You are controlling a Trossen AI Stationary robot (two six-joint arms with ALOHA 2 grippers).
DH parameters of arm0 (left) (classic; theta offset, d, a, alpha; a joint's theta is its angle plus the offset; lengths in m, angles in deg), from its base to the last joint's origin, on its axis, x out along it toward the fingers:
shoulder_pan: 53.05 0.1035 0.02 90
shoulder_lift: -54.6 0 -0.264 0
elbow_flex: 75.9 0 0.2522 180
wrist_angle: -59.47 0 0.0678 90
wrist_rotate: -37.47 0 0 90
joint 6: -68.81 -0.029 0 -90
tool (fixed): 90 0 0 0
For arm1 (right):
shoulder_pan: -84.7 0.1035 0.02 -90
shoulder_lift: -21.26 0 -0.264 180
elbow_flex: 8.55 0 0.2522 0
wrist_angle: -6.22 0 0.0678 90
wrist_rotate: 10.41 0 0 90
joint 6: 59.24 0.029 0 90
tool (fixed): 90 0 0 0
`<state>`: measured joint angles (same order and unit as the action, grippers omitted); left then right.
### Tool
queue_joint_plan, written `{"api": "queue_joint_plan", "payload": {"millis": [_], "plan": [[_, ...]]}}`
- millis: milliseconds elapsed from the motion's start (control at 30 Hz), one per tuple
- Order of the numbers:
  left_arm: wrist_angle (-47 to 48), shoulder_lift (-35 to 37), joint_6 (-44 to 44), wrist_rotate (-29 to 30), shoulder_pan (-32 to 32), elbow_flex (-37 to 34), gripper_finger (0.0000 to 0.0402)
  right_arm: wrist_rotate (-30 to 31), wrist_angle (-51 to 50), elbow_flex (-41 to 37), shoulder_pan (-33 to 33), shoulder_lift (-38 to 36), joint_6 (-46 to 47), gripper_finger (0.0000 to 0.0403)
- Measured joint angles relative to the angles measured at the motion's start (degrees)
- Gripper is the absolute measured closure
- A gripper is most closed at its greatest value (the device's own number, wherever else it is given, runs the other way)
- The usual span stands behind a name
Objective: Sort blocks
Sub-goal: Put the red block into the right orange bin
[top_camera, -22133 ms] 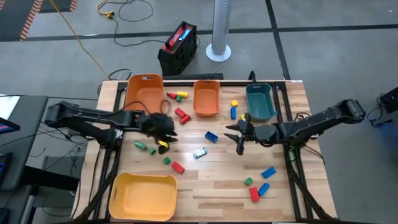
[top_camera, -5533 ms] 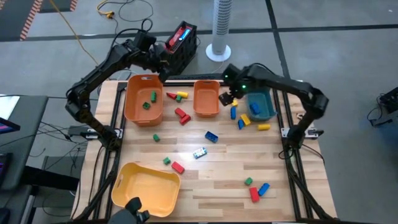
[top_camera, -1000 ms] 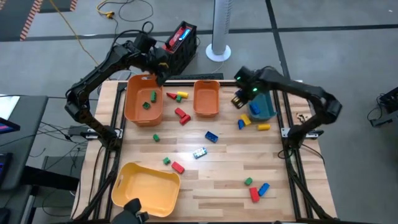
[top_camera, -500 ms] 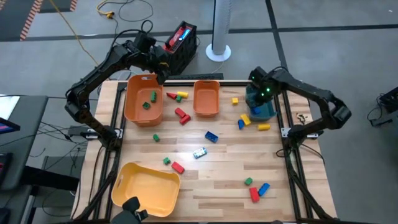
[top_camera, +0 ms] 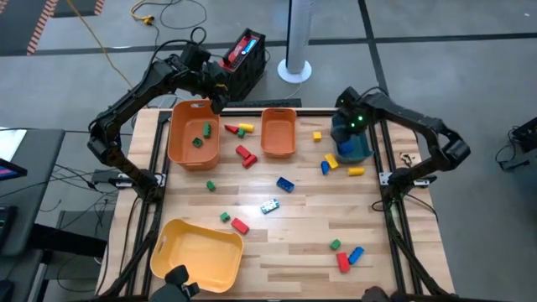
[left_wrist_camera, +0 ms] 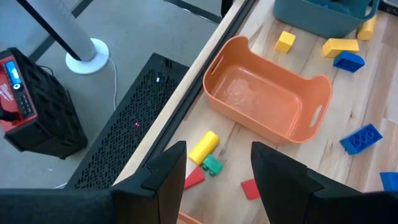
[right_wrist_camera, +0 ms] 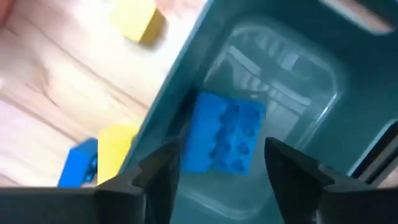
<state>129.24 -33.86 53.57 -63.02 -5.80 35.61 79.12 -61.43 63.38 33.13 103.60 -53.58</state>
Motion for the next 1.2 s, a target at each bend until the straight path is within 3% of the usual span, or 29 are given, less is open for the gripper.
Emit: {"api": "queue_joint_plan", "payload": {"millis": [200,567,867,1067,1200], "plan": [[0.0,0.0,-0.01,-0.01,0.0,0.0,0.0228,-2.85,2.37,0.38,0.58,-2.09,-1.13,0.0154],[0.0,0.0,-0.01,0.01,-0.01,0.0,0.0228,-4.22,9.17,0.49,14.3,-14.13,5.31,0.0155],[-0.01,0.0,-0.01,0.01,0.0,0.0,0.0228,-5.7,4.17,0.42,19.94,-14.14,2.29,0.0155],[-1.29,0.0,-1.67,1.43,-0.02,0.0,0.0228,-4.44,10.43,0.43,22.1,-14.16,4.37,0.0155],[-1.94,0.0,0.98,1.54,-0.02,0.0,0.0228,-4.43,9.17,0.46,22.73,-14.16,4.39,0.0155]]}}
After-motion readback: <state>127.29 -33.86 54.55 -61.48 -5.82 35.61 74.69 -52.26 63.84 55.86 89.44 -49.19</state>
